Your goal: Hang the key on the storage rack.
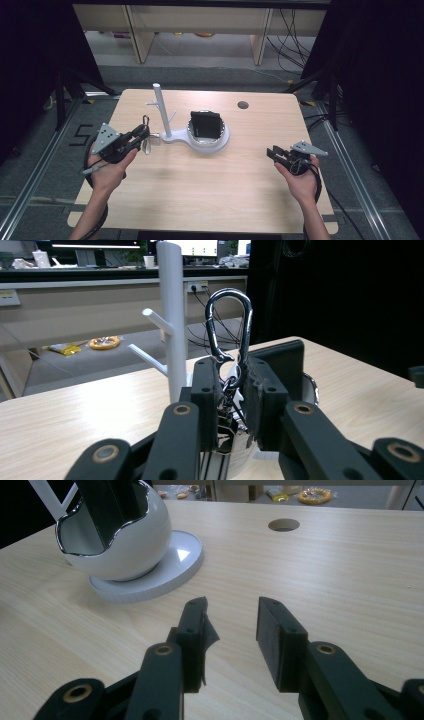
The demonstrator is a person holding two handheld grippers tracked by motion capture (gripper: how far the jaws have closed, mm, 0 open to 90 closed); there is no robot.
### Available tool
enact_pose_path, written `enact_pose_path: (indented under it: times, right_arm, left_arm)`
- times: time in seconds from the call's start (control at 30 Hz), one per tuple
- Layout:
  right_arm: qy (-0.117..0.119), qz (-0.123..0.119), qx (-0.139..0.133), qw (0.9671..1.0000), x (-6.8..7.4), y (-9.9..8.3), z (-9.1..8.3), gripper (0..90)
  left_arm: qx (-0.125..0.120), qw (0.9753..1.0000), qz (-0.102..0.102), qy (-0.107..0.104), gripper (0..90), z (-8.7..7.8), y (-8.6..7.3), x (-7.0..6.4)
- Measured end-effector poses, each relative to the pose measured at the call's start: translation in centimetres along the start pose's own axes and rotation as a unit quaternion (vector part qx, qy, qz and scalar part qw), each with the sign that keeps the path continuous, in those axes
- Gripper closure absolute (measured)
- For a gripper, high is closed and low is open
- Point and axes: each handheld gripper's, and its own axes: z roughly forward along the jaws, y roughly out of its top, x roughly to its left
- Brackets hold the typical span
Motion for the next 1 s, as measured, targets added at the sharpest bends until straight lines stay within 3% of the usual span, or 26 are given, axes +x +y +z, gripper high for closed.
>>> enact_pose_path:
  times: [0.03, 0.07, 0.1, 0.2, 0.33, 0.4, 0.43, 0.5, 0.9, 0.93, 1.0]
  right_arm:
    - [-0.002, -0.005, -0.003, 1.0, -0.1, 0.0, 0.0, 65.6]
    - [0.003, 0.018, 0.001, 0.9998, 0.2, 0.0, -0.2, 65.6]
    - [0.001, 0.019, 0.009, 0.9998, 0.3, 0.1, -0.4, 65.6]
    - [0.004, 0.004, -0.001, 1.0, -0.1, 0.1, -0.3, 65.4]
    - [-0.002, 0.01, -0.002, 0.9999, 0.0, 0.0, -0.3, 65.3]
    - [-0.003, -0.004, 0.0, 1.0, -0.2, 0.0, -0.3, 65.2]
    - [-0.002, 0.015, 0.0, 0.9999, 0.1, -0.1, -0.3, 65.1]
    - [-0.002, 0.002, -0.004, 1.0, -0.1, 0.0, -0.2, 65.0]
    - [0.002, 0.008, 0.005, 1.0, -0.2, -0.1, -0.3, 64.6]
    - [-0.002, 0.023, 0.006, 0.9997, 0.0, -0.2, -0.3, 64.6]
    - [-0.005, 0.011, 0.005, 0.9999, -0.2, -0.1, -0.3, 64.6]
  left_arm:
    - [-0.002, 1.0, 0.0, 0.002, 75.7, 0.1, 0.0, 0.1]
    - [-0.002, 1.0, -0.001, 0.005, 75.7, 0.1, 0.1, 0.3]
    - [-0.003, 1.0, -0.001, 0.007, 75.7, 0.2, 0.1, 0.4]
    - [-0.007, 0.9999, -0.001, 0.012, 75.7, 0.4, 0.3, 0.8]
    - [-0.008, 0.9998, -0.002, 0.017, 75.7, 0.7, 0.5, 1.2]
    - [-0.009, 0.9998, -0.004, 0.018, 75.7, 1.0, 0.6, 1.4]
    - [-0.009, 0.9998, -0.005, 0.019, 75.7, 1.1, 0.6, 1.5]
    - [-0.009, 0.9997, -0.006, 0.02, 75.7, 1.3, 0.7, 1.7]
    - [-0.01, 0.9996, -0.013, 0.024, 75.7, 2.4, 1.0, 2.4]
    - [-0.01, 0.9995, -0.015, 0.024, 75.7, 2.6, 1.0, 2.4]
    - [-0.009, 0.9995, -0.016, 0.025, 75.7, 2.8, 1.0, 2.6]
